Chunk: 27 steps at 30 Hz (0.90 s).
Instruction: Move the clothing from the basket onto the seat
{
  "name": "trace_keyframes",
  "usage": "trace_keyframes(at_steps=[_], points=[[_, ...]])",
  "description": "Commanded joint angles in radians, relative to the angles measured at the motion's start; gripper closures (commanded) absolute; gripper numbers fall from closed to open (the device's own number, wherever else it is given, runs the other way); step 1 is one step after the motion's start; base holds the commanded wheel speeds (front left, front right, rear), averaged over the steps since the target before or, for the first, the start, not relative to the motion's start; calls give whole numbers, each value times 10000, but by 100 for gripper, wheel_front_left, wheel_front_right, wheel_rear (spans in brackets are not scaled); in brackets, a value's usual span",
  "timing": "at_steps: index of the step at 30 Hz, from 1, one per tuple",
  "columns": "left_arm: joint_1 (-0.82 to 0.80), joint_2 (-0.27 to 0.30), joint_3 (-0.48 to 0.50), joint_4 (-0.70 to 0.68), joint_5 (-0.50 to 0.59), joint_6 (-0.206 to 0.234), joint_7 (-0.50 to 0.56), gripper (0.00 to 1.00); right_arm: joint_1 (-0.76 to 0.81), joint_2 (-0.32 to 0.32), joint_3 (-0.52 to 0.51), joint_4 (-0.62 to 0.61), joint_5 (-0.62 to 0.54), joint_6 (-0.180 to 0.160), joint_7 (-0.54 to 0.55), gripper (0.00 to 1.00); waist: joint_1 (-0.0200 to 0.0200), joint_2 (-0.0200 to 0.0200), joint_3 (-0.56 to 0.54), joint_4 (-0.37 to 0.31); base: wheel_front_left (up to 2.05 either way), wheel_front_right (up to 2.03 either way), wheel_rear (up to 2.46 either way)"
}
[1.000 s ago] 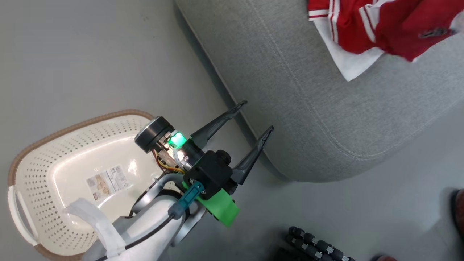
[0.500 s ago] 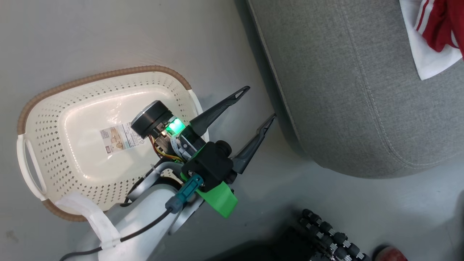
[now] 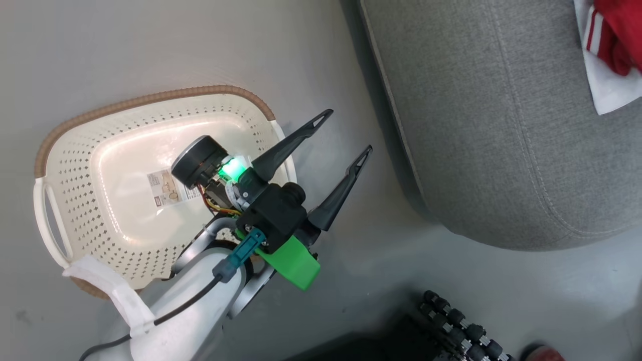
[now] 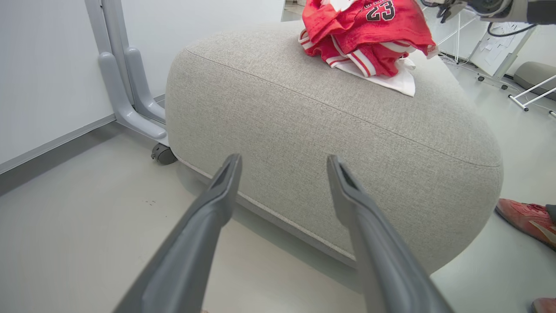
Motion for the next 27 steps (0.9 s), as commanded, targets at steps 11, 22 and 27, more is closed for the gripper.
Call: trace_keyframes(at_steps=[11, 22, 27], points=[[563, -241, 342, 970, -637, 226, -1227, 0, 2840, 1604, -1741, -1194, -327, -14, -6, 0, -1, -1, -1603, 92, 0, 0, 0], [2074, -1122, 2152, 1292, -1348, 754, -1814, 0, 5868, 2039, 70, -3763, -777, -14, -6, 0, -1, -1, -3871, 799, 0, 0, 0], [3366, -1703, 3435, 968, -877, 803, -1812, 0, 6735, 1957, 1252, -4212, -1185, -14, -8, 0, -1, -1, -4982, 1461, 0, 0, 0]])
